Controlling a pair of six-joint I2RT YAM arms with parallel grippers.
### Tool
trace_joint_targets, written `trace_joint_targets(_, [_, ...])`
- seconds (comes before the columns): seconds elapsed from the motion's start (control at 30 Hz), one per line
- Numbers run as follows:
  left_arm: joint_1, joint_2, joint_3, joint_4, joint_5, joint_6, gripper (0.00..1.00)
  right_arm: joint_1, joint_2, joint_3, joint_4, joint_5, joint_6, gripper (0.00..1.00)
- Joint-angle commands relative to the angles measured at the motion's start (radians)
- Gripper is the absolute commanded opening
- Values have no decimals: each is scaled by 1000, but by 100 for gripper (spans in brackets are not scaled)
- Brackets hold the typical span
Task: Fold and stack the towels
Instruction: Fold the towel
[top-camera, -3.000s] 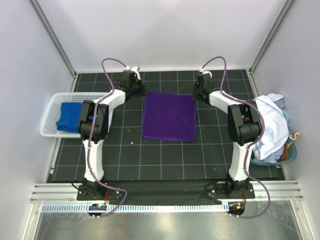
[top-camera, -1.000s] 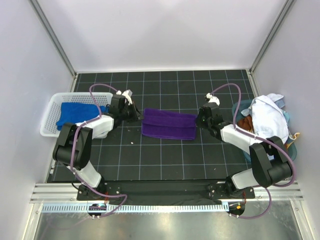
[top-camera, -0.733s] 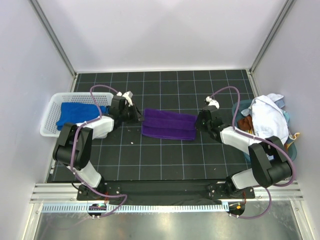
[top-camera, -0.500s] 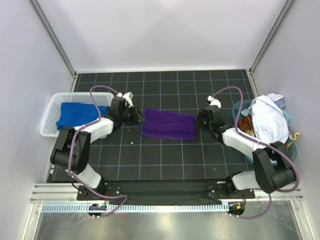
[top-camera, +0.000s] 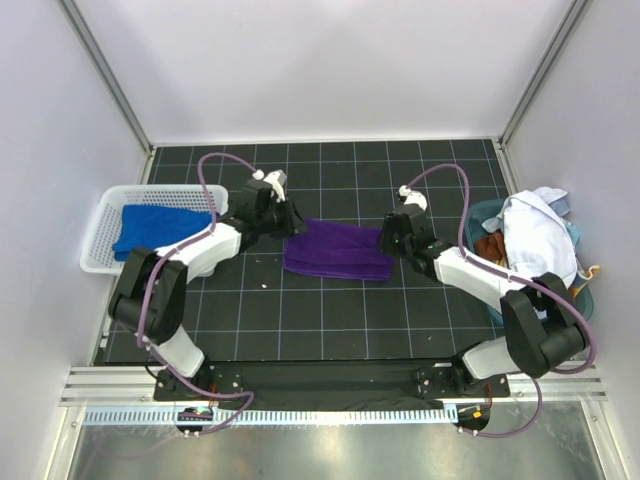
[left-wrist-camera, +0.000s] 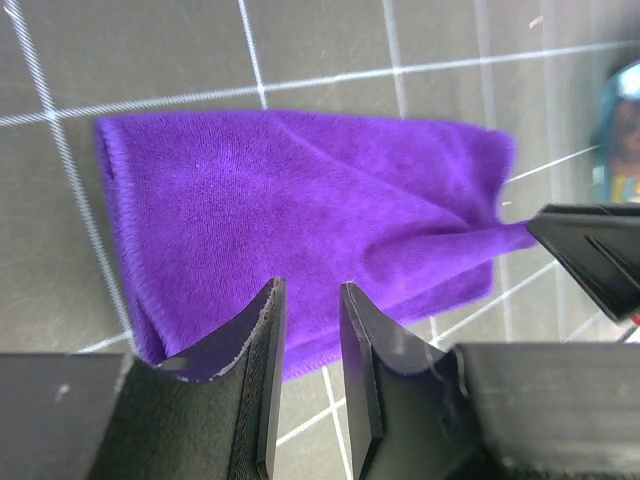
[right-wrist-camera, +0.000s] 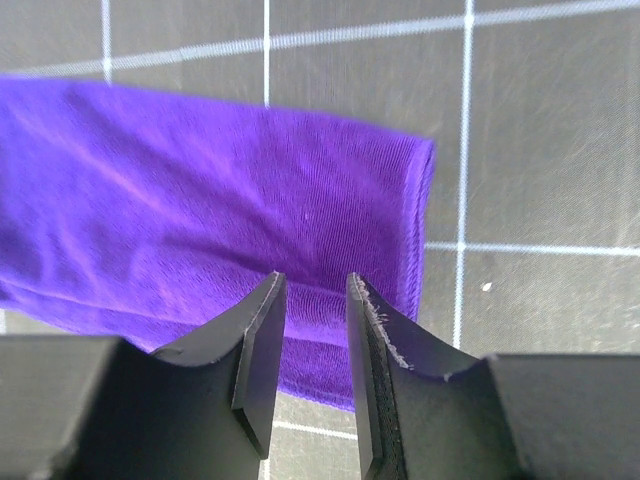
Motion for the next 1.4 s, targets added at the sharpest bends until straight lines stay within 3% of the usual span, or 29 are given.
trace_joint_targets(0.0, [-16,83,41,-65,-60,23,31,20,21,6,5,37,22,38])
trace_joint_targets(0.27, [-37,73,-48,-93,-100,41,30,24,-42,-116,14,21,46,36])
trace_joint_targets(0.77, [-48,-73,-175,-122,-143,26,15,26,-92,-181,11,21,59,35])
trace_joint_targets(0.83, [-48,-96,-160,-131,-132,23,17,26,-109,-172,-8,20,59,36])
trace_joint_targets(0.97, [-53,-143,-132,-165,-158,0,35,24,-134,-121,-57,30,57,37])
trace_joint_targets(1.07, [-60,-142,-114,-205,-199,-9,42,26,-135,-85,-86,41,51,38])
trace_joint_targets(1.37, [-68,-48,-71,-240,-261,-39,46,24,-31,23,-106,54,37,38])
